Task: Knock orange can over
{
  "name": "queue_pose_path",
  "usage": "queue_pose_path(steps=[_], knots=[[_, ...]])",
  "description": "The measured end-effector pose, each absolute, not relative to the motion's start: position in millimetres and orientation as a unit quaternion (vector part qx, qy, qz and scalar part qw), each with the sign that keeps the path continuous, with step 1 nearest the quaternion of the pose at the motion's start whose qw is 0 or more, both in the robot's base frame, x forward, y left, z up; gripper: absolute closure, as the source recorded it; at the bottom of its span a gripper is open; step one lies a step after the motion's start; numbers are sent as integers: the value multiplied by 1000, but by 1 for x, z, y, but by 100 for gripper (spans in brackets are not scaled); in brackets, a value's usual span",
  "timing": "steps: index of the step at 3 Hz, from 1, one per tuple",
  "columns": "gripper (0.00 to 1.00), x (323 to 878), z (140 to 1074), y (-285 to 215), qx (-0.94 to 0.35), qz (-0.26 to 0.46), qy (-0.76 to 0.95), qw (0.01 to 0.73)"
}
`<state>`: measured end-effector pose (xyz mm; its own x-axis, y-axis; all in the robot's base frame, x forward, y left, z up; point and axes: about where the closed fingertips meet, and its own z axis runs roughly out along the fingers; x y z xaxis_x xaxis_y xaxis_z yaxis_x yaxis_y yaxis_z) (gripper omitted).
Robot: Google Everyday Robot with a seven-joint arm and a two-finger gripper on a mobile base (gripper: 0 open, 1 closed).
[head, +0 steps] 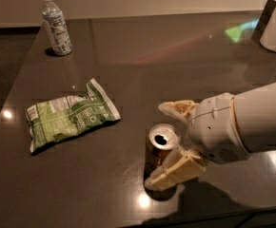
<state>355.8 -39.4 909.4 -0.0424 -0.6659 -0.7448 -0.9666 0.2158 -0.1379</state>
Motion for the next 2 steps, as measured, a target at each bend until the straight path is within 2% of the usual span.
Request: queue_pose_path(steps=[2], knots=[[63,362,909,-41,-593,214,690,357]])
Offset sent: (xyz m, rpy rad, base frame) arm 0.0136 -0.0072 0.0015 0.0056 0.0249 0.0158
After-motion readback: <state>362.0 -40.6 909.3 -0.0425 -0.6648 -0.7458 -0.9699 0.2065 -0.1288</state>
